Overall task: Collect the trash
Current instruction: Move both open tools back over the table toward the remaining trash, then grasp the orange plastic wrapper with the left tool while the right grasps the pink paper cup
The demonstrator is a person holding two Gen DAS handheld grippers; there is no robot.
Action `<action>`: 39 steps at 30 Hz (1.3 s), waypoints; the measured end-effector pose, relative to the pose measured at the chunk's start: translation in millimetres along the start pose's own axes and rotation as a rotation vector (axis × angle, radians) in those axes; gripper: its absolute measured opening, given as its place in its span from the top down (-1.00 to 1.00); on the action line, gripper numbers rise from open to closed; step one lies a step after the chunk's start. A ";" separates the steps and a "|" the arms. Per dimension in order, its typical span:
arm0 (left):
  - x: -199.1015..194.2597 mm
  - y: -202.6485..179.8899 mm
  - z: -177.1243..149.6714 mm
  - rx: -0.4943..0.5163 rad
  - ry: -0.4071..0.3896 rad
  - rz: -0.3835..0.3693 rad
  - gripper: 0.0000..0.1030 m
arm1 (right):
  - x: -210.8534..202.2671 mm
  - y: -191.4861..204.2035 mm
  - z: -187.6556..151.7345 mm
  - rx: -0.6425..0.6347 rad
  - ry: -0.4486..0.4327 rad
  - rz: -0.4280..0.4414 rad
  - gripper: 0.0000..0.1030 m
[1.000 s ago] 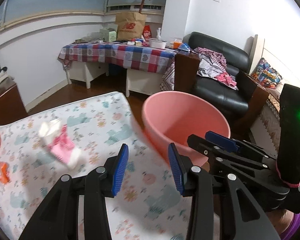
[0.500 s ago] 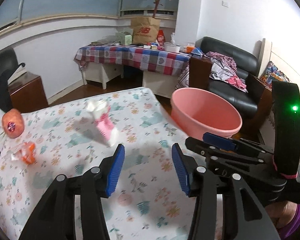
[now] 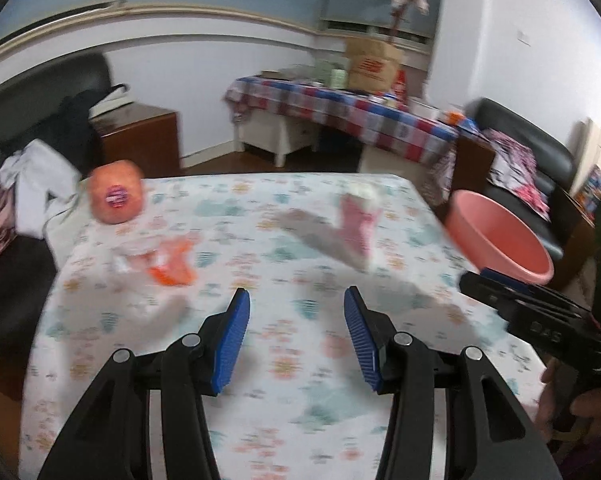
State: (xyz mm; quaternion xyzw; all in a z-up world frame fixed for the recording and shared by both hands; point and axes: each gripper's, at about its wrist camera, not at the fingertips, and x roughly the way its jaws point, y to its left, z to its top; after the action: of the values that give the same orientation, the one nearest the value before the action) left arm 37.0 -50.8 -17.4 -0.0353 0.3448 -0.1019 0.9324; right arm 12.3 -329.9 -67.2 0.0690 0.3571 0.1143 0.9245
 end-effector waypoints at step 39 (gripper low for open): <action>48.8 124.7 16.8 -0.157 0.026 0.034 0.45 | 43.9 40.2 18.3 -0.045 0.070 0.032 0.17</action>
State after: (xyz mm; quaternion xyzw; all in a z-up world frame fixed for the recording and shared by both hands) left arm 104.8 60.4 -52.6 -0.1011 0.3644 -0.0593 0.9239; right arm 49.6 -280.5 -73.6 0.0497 0.3854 0.1396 0.9108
